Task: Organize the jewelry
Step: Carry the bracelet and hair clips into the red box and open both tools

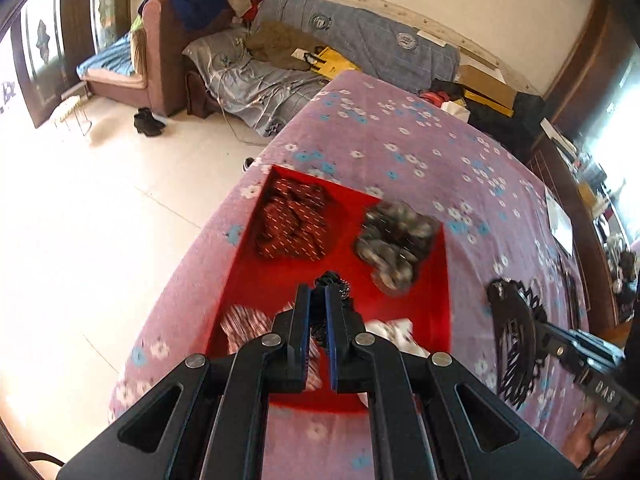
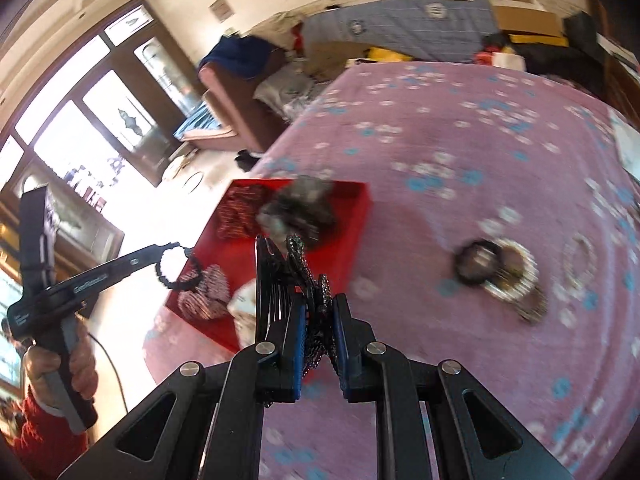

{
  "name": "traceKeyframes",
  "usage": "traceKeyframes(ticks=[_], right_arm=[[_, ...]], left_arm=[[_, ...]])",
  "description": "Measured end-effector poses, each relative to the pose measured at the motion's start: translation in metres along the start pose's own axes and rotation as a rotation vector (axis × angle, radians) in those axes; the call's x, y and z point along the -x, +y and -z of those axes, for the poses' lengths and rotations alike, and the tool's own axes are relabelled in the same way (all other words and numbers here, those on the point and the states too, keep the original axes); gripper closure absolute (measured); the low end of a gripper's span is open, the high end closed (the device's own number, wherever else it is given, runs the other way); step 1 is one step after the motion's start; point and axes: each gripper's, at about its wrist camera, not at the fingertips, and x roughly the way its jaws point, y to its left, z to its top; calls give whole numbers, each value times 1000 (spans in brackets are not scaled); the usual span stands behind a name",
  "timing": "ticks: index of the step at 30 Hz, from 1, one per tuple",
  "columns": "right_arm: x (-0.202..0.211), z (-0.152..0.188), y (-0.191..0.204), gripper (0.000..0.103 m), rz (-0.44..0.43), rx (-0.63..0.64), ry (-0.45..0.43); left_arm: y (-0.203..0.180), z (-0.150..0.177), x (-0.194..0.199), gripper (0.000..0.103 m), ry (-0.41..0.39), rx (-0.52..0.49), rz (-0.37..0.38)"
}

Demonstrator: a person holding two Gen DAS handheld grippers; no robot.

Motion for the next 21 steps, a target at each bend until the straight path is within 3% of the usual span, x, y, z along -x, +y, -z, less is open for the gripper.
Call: traceKeyframes(ticks=[8, 21], right_arm=[[-77, -28, 51, 88, -13, 63, 75], [-149, -42, 59, 88, 25, 39, 145]], left_arm=[[26, -15, -53, 97, 81, 1, 3], [41, -17, -80, 96, 106, -17, -69]])
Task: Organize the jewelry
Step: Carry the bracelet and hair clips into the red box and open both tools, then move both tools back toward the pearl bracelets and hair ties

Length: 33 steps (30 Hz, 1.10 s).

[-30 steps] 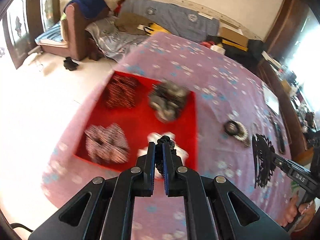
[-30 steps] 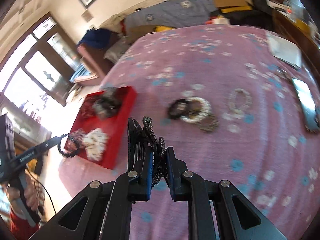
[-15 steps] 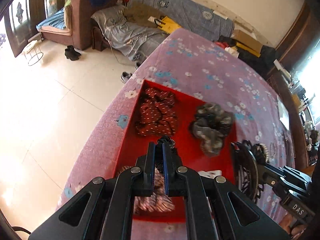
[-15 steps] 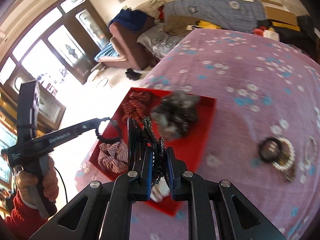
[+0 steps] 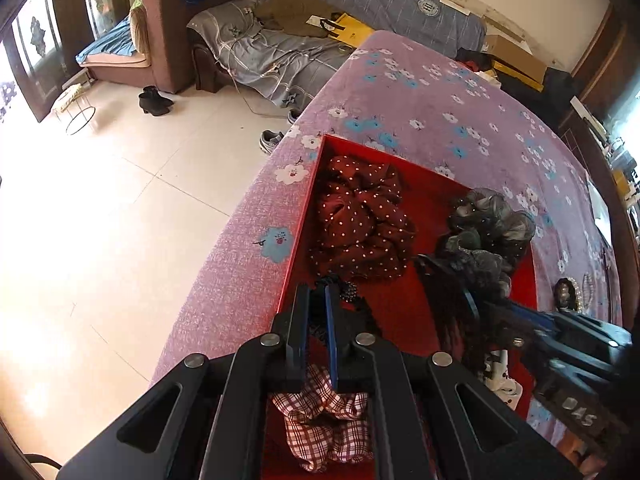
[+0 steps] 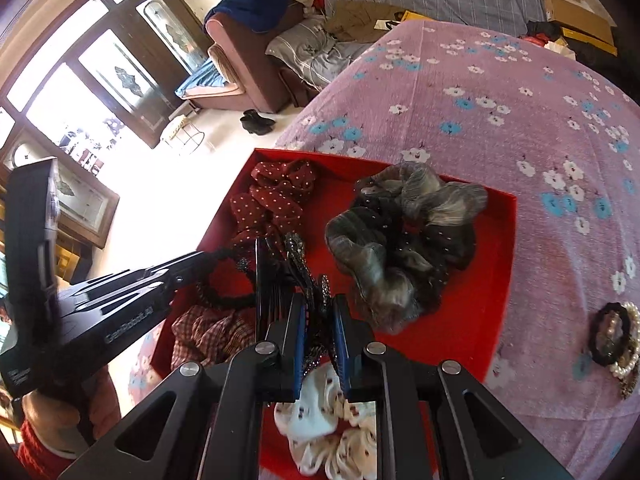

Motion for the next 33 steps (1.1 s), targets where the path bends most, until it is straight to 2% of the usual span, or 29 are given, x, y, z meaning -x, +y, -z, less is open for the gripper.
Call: traceKeyframes(ticks=[5, 10, 16, 21, 26, 33], right_arm=[[-12, -2, 2, 88, 3, 1, 9], [-14, -2, 4, 85, -10, 3, 12], [-7, -1, 7, 69, -28, 15, -5], [9, 3, 8, 68, -60, 14, -22], [34, 13, 1, 67, -76, 11, -55], [71, 33, -23, 63, -56, -7, -107]], left_arm=[[1, 1, 14, 92, -7, 16, 13], [-2, 7, 35, 67, -40, 23, -5], [-8, 12, 65, 64, -91, 11, -87], [-17, 17, 79, 62, -113, 0, -179], [-36, 24, 88, 62, -124, -34, -240], [-73, 35, 96, 61, -137, -90, -264]])
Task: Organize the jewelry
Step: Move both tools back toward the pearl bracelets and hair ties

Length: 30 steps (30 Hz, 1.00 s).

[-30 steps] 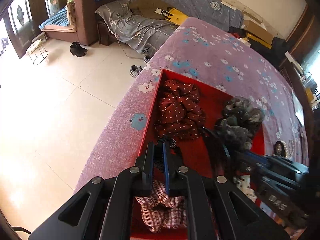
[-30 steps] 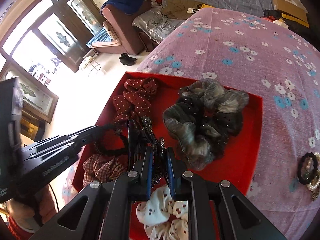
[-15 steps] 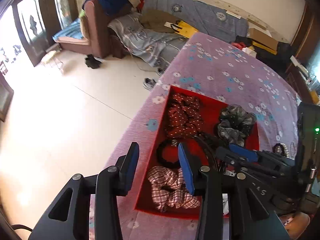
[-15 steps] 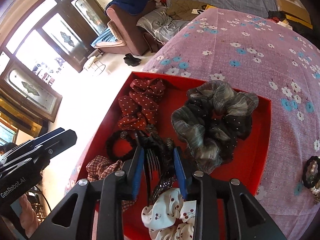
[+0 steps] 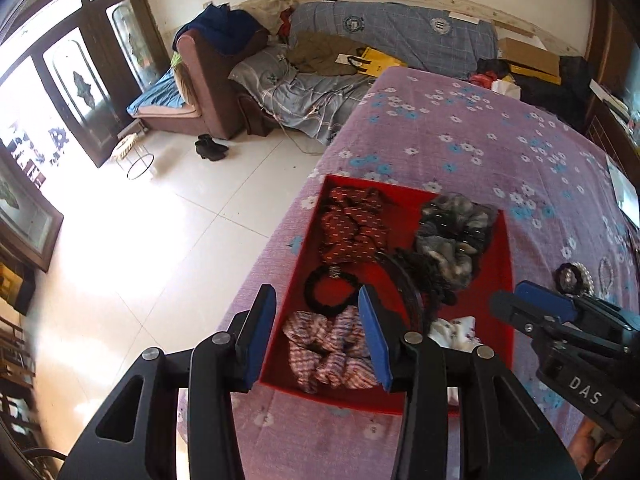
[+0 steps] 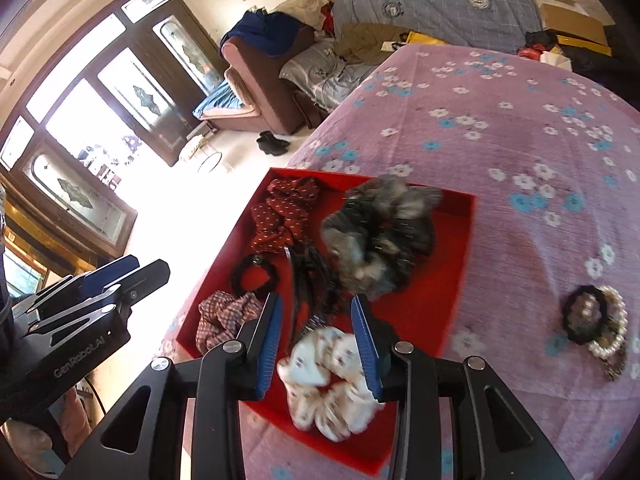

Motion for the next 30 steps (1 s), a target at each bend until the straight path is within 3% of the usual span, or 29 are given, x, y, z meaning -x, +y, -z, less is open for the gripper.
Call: traceKeyframes(ticks=[9, 17, 25, 30], right_arm=[[53, 30, -52, 63, 30, -80, -46], [104, 75, -144, 61, 135, -246, -72], [140, 104, -215, 61, 218, -361, -100], [144, 105, -240, 61, 239, -375, -111]], left_arm=[[-49, 7, 20, 60, -13, -54, 37], [-115, 21, 26, 54, 5, -117, 137], [-197, 28, 8, 54, 51, -216, 271], [-233, 20, -24, 54, 109, -207, 343]])
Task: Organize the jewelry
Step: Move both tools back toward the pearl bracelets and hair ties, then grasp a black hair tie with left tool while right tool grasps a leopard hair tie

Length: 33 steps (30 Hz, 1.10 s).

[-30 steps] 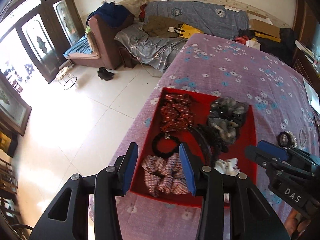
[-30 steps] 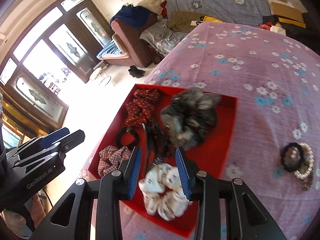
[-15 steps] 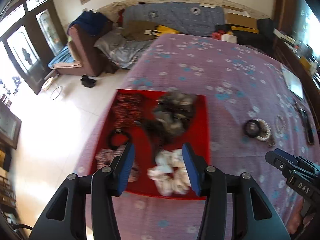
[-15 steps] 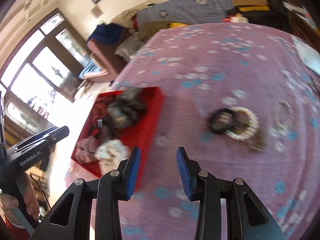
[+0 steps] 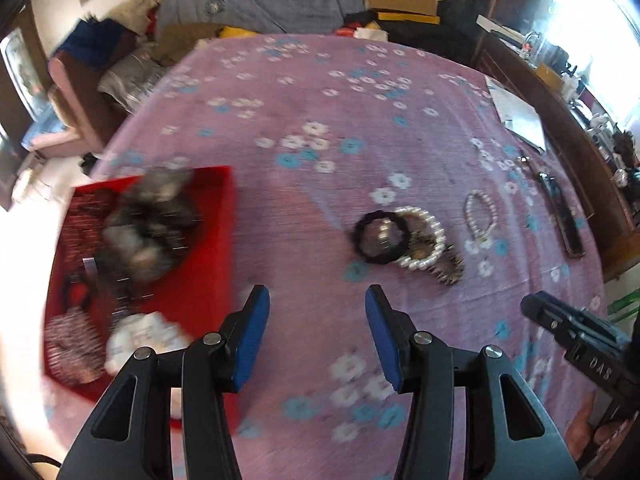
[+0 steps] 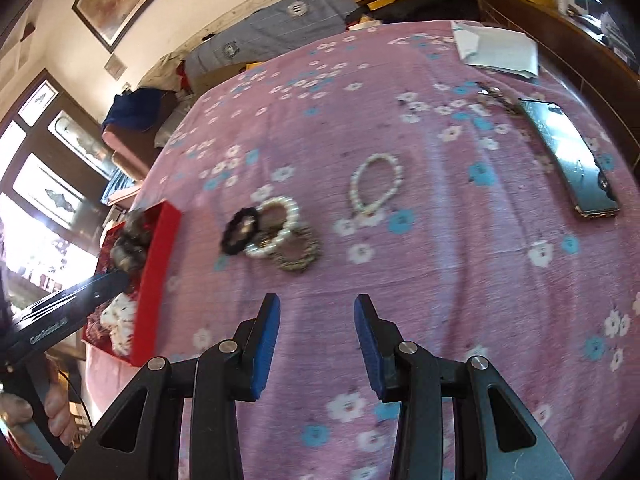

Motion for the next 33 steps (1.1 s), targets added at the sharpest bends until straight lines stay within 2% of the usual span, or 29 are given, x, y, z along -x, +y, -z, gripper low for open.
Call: traceKeyframes(ticks=[5, 7, 13, 16, 25, 29, 31, 33], right_arm=[[-9, -7, -9, 61, -15, 5, 10], [-19, -11, -6, 61, -27, 26, 22], [-50, -21, 10, 61, -50, 90, 53], [-61, -24, 13, 61, -52, 115, 63], [-77, -28, 14, 61, -45, 148, 69], [-79, -28, 20, 64, -24, 177, 54], [-79, -26, 22, 68, -5, 186, 43], [-79, -25, 23, 77, 11, 193, 40]], left_arm=[[-8, -16, -36, 58, 13, 15, 23], [-12, -25, -52, 64, 23, 2, 22], [-21, -43, -86, 71, 40, -61, 0], [-23, -47, -100, 77, 63, -87, 11], [-36, -52, -111, 77, 56, -176, 28], [-43, -51, -113, 78, 47, -196, 15], [-45, -52, -114, 94, 55, -190, 22], [-49, -53, -114, 95, 61, -190, 2]])
